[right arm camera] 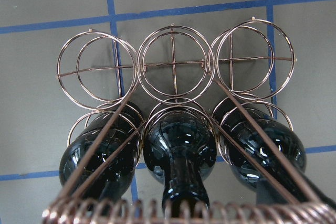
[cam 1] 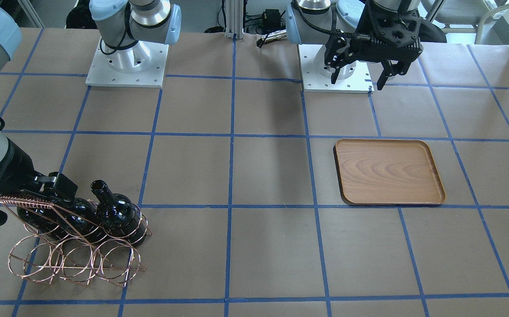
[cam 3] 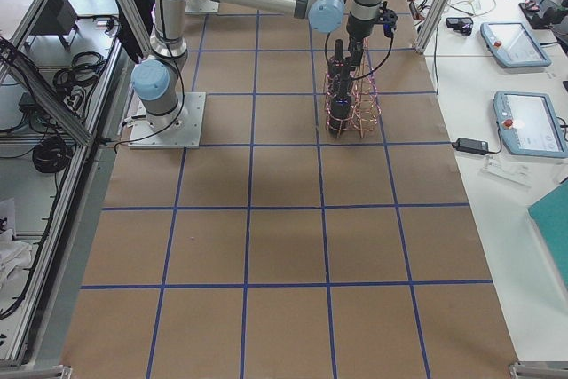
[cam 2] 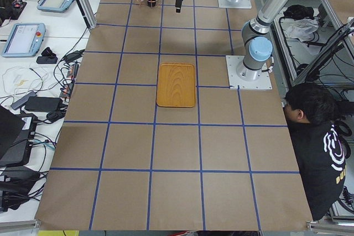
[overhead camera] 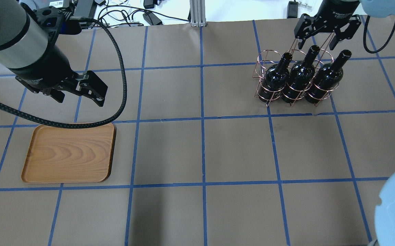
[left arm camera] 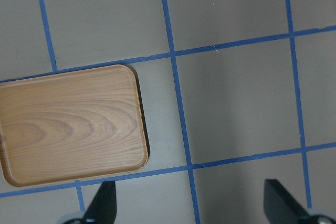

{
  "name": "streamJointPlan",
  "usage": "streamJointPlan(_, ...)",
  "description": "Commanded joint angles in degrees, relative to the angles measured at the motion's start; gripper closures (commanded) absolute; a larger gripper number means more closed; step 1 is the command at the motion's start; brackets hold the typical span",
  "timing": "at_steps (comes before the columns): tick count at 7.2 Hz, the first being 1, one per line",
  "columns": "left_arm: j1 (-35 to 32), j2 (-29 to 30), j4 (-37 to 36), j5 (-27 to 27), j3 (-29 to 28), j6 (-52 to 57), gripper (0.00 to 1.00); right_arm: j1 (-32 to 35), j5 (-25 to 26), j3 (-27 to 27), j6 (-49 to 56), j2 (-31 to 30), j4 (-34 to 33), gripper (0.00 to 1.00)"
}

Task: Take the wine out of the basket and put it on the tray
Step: 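Lower the right gripper onto the middle bottle's neck and close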

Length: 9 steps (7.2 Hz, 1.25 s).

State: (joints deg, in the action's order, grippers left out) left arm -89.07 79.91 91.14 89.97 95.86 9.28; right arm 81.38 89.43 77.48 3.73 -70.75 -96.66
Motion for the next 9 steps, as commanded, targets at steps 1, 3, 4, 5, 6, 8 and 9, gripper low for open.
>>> streamJointPlan(1,0.0,-0.1,0.2,0.0,0.1,0.1,0.0,0.0,0.1,0.3,0.0,0.2,-0.1,0.12)
streamJointPlan(3,0.0,-0.5,0.8,0.1,0.2,0.3,0.0,0.0,0.1,0.3,0.0,0.2,-0.4,0.3)
streamJointPlan(4,0.0,-0.6,1.0,0.1,0.3,0.3,0.0,0.0,0.1,0.3,0.0,0.2,-0.4,0.31)
streamJointPlan(5,0.0,-0.6,1.0,0.1,0.4,0.3,0.0,0.0,0.1,0.4,0.0,0.2,-0.4,0.34)
streamJointPlan(6,0.0,-0.4,0.9,0.0,0.4,0.3,0.0,0.0,0.1,0.9,0.0,0.2,-0.3,0.41)
streamJointPlan(8,0.0,-0.5,0.9,0.1,0.4,0.5,0.0,0.0,0.3,2.0,-0.1,0.0,-0.1,0.44)
streamJointPlan(9,0.0,-0.5,0.9,0.1,0.4,0.6,0.0,0.0,0.3,2.0,0.0,0.0,-0.2,0.65)
